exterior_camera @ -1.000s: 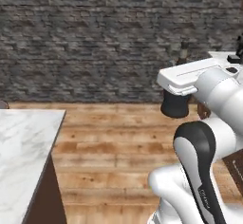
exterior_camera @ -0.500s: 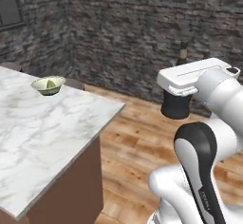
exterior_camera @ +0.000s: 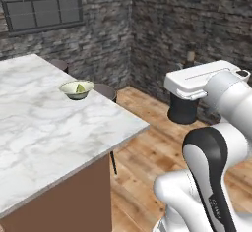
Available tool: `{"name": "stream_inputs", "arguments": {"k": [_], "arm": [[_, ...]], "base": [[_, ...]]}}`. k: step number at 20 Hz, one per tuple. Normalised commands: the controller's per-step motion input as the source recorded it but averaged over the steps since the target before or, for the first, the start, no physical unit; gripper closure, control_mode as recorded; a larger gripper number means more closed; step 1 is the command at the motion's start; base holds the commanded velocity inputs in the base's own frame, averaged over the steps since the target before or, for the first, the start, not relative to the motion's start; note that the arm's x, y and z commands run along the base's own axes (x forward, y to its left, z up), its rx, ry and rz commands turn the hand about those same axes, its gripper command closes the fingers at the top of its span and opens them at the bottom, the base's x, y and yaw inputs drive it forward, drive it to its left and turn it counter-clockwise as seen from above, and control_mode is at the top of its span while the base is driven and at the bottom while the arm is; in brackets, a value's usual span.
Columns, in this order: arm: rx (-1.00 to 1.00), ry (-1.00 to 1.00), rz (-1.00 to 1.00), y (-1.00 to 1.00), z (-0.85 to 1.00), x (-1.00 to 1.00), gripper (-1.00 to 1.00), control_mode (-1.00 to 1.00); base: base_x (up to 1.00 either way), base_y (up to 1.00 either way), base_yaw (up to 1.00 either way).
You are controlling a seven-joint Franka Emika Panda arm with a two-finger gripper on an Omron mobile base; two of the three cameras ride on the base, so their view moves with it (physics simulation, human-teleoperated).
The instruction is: There is a bowl on the dining counter. Grab a lemon wedge from the fridge and place it in the bowl. Then get the liquor bottle and glass cup from the cabinet and place them next to the bowl.
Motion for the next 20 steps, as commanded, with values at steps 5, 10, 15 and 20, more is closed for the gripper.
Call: {"name": "stream_inputs", "arguments": {"k": [5,10,15,20], "arm": [[0.0,0.0,0.0,0.0,0.0,0.0,1.0,1.0],[0.0,0.0,0.0,0.0,0.0,0.0,1.0,1.0],[0.0,0.0,0.0,0.0,0.0,0.0,1.0,1.0],[0.0,0.0,0.0,0.0,0.0,0.0,1.0,1.0]], "base": [[0.81,-0.43,0.39],[0.8,-0.41,0.35],[0.7,-0.5,0.39],[0.34,-0.66,0.42]]}}
